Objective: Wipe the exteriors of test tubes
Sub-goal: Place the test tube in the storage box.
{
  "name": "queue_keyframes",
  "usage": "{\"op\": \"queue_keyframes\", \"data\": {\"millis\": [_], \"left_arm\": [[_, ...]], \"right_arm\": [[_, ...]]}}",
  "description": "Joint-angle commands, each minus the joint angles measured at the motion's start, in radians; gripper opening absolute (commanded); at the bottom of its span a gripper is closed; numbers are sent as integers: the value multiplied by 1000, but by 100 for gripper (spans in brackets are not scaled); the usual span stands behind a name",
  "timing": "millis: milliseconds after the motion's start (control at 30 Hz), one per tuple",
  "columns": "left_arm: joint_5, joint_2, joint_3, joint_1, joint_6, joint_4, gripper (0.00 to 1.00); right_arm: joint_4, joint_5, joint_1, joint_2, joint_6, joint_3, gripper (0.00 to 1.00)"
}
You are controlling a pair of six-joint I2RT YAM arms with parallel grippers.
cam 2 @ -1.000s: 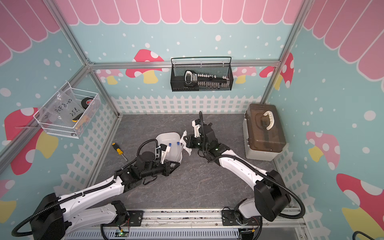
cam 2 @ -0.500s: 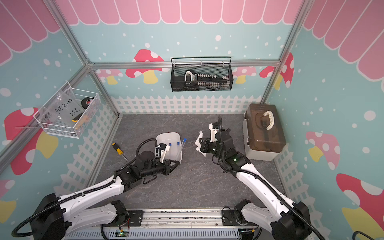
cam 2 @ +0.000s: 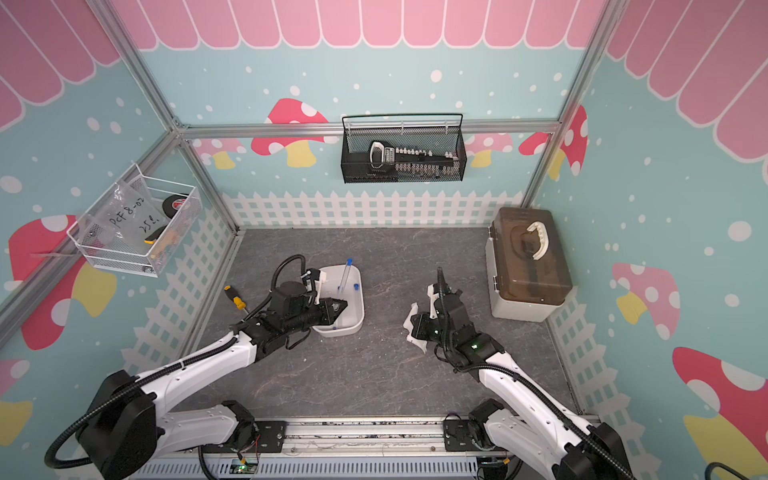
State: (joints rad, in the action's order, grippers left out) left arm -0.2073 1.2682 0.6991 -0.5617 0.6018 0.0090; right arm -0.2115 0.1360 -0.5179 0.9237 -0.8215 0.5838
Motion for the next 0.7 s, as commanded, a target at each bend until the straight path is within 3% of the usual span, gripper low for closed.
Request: {"op": "queue_keyframes", "data": {"millis": [0, 533, 667], "left_arm": [[31, 63, 32, 15, 8, 1, 10], [52, 338, 114, 50, 131, 94, 12], [65, 358, 123, 48, 166, 96, 17]], "right_arm": [[-3, -18, 2, -34, -28, -14, 7], [-56, -36, 2, -85, -14, -12, 7], [-66, -41, 2, -98, -13, -10, 7]]}}
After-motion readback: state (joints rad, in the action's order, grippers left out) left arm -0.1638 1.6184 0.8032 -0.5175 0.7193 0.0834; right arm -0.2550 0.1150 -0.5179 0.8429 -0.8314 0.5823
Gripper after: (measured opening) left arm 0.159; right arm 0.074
